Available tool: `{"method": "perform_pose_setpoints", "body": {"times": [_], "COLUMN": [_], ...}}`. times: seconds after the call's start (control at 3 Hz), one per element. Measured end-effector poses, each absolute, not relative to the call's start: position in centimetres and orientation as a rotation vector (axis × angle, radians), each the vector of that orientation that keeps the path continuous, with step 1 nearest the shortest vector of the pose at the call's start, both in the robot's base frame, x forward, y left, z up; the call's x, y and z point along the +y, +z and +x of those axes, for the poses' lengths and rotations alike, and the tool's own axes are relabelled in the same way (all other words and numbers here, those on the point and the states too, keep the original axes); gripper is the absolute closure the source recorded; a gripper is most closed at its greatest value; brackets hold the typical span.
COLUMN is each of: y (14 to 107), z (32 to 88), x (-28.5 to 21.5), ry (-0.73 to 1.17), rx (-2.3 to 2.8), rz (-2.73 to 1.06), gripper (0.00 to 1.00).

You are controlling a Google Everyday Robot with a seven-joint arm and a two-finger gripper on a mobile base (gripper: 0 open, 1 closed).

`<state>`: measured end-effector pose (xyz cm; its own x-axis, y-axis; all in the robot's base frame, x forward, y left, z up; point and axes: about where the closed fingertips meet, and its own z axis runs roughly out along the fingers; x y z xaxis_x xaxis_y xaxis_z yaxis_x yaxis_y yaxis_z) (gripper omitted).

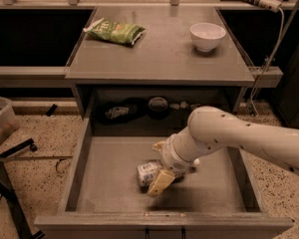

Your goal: Pick blue plastic bottle from top drawer and place on counter

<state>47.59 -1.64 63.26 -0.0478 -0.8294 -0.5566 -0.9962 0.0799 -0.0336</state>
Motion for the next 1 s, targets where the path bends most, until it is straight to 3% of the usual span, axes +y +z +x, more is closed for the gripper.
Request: {"method": "perform_pose_setpoints", "body": {"times": [1.0], "y": [63.28], "z": [47.58], "x": [-1.63], "ry": [0.512], "rx": [1.93], "rz": [-1.8], "gripper": [0.89]}}
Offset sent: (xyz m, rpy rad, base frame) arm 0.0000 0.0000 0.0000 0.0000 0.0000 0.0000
